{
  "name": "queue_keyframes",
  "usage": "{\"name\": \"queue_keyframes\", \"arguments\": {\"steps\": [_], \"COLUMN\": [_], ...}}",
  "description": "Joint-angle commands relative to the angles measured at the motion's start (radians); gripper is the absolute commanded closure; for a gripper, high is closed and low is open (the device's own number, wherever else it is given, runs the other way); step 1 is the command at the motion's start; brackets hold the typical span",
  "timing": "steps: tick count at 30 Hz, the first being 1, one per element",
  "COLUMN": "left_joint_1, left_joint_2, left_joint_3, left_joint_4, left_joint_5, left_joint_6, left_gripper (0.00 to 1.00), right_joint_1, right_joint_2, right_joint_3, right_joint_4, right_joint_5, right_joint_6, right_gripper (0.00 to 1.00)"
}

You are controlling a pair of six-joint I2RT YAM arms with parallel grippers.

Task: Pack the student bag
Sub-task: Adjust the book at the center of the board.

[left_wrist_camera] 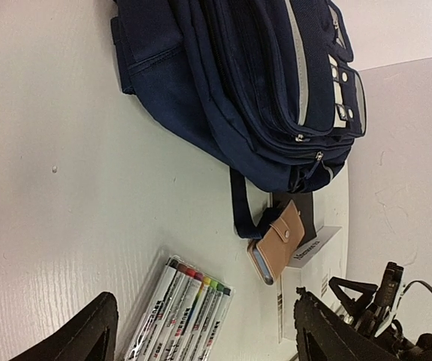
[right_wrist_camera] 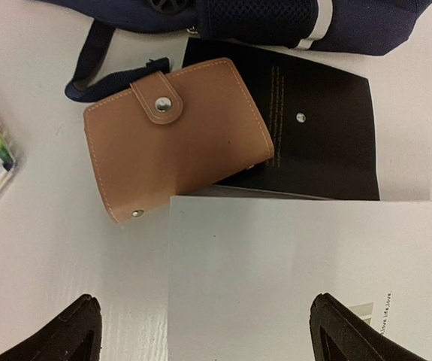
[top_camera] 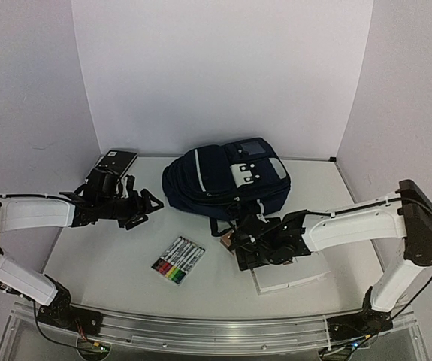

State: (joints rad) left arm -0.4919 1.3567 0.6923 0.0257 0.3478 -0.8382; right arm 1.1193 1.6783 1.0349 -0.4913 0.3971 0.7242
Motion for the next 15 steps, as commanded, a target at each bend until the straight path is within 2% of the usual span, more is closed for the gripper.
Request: {"name": "queue_keyframes", "arguments": {"steps": [1,5,11,15], "left_joint_1": [-0.004,-0.003,-0.003,-0.003], "left_joint_2": [-0.026,-0.038,-0.041,-0.032], "left_joint_3": [0.000,0.004,0.004,0.009], "left_joint_4": [0.018,0.009,0.002,0.002], "left_joint_5": [0.015,0.009,0.005,0.010], "left_joint_6": [0.015,0.022,0.027,0.033], "left_gripper": [0.19,0.18,0.18,0.17], "right_joint_1": [0.029,0.039,0.048,0.055], "right_joint_2": [0.086,0.143,0.189,0.226], "right_joint_3": [0.083,0.119,0.142,0.150], "right_joint_4": [-0.097,-0.159,-0.203,-0.211], "right_joint_5": [0.102,0.159,0.203,0.207], "right_joint_6": [0.046,0.079,0.101,0.101], "right_gripper": [0.06,0.12,0.44,0.52]}}
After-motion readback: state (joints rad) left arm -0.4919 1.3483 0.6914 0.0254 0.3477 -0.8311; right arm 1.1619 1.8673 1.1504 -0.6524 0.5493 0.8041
